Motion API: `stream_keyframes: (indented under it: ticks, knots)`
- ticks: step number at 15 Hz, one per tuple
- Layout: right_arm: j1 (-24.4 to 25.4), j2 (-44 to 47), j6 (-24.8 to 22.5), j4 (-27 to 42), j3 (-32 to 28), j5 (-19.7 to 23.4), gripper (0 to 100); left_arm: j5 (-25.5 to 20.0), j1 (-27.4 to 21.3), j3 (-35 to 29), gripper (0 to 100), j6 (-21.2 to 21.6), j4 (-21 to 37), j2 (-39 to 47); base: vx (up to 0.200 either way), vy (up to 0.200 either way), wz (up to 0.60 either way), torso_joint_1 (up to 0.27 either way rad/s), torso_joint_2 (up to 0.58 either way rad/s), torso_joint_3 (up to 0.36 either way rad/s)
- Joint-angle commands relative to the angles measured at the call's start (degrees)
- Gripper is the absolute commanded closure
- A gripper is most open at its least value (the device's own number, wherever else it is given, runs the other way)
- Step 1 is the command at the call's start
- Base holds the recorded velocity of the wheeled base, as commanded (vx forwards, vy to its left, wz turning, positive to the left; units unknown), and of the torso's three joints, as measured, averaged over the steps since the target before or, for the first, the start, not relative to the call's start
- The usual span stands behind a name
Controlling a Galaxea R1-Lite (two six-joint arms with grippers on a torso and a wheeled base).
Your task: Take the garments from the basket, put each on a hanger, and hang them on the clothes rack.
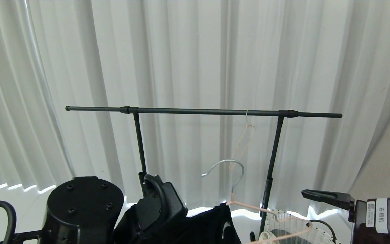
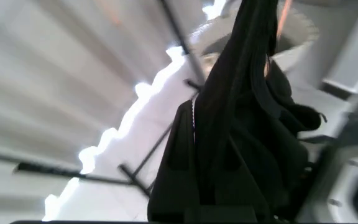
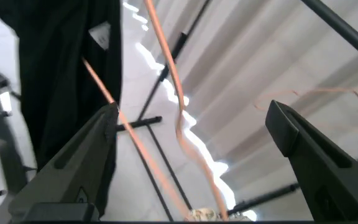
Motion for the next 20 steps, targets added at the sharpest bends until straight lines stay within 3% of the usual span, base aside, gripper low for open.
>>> stream_keyframes:
  ticks: [1,5,9,13,16,20]
  knots:
    - [-1.8,0.1,0.3,0.1,0.2,0.1,0,2.9,0.6,0.8,100,0.0,-1.2,-0.7,0.000,0.000,0.00,0.000,0.00,0.000]
    - [-5.1,4.4,2.9,0.3,-0.3,-0.2,0,9.6,5.3,-2.1,100,-1.3,-3.9,-0.4,0.000,0.000,0.00,0.000,0.00,0.000]
    - [-5.1,10.6,10.1,0.3,-4.6,-0.2,0,13.1,5.9,-8.6,100,-8.7,-3.9,-0.2,0.000,0.000,0.00,0.000,0.00,0.000]
    - [-0.6,16.7,23.0,0.3,-11.8,-1.0,0,13.4,5.9,-10.1,100,-8.9,-3.9,-0.3,0.000,0.000,0.00,0.000,0.00,0.000]
    - [4.4,22.6,31.8,0.2,-17.0,-9.3,0,13.3,5.5,-11.2,100,-8.8,-4.0,-0.2,0.000,0.000,0.00,0.000,0.00,0.000]
    - [7.9,24.4,32.8,0.1,-17.3,-10.7,0,13.3,5.4,-12.2,100,-8.8,-4.0,-0.1,0.000,0.000,0.00,0.000,0.00,0.000]
